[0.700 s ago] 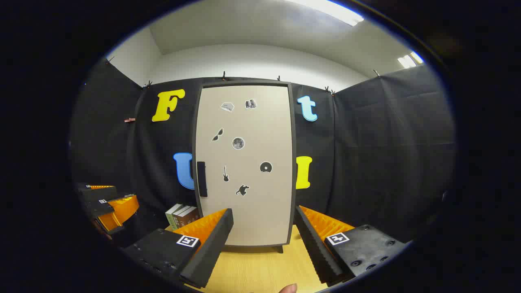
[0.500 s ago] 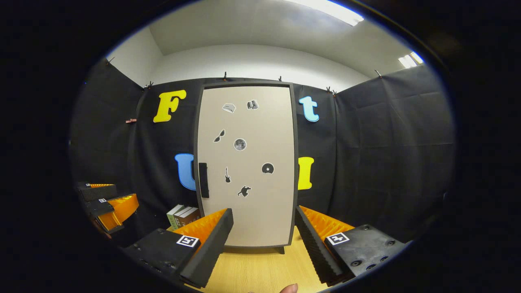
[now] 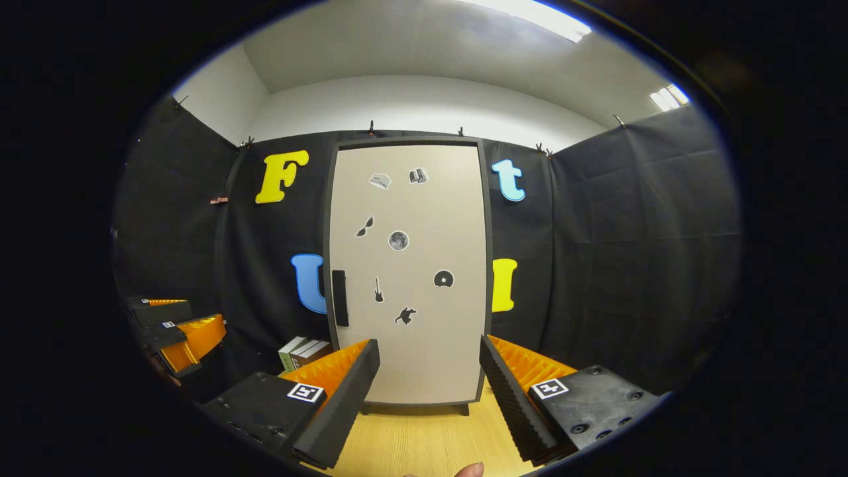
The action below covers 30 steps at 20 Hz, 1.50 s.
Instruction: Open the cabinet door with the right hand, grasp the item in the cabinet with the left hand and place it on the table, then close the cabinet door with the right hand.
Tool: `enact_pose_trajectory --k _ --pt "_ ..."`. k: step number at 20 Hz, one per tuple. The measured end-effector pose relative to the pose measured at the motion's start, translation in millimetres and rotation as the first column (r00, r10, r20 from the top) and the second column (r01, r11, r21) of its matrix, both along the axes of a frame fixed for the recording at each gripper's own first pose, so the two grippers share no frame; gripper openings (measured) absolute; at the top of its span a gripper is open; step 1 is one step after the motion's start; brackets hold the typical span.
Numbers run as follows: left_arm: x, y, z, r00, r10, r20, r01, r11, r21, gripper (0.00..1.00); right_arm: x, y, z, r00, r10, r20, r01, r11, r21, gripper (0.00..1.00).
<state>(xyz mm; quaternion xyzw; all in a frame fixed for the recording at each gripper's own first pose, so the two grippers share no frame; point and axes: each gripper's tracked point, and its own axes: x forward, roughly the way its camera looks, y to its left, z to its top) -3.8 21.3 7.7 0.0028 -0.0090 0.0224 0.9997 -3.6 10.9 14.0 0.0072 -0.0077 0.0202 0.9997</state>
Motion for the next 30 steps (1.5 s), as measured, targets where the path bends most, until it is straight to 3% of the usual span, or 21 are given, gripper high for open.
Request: enact_pose_trajectory --k 13,19,25,30 --pt "-2.3 7.8 2.8 1.000 0.009 0.005 -0.009 1.000 0.018 0.94 -3.0 9.5 2.0 1.000 0.025 -0.005 -0.025 1.000 -0.009 0.97" --pt "-1.2 13.6 3.0 1.000 0.001 0.010 -0.001 1.000 0.018 0.94 10.1 39.5 6.6 0.997 0.076 -0.002 -0.076 0.997 0.024 0.97" --pt "0.9 30.6 -5.6 1.000 0.009 0.009 -0.009 1.000 -0.011 0.95 57.4 100.3 10.3 0.988 0.157 0.014 -0.157 0.987 0.046 0.97" --pt "5.4 53.5 -11.6 0.999 0.038 0.011 -0.038 0.999 -0.011 0.95 112.5 144.7 5.5 0.983 0.178 0.047 -0.179 0.983 0.039 0.97"
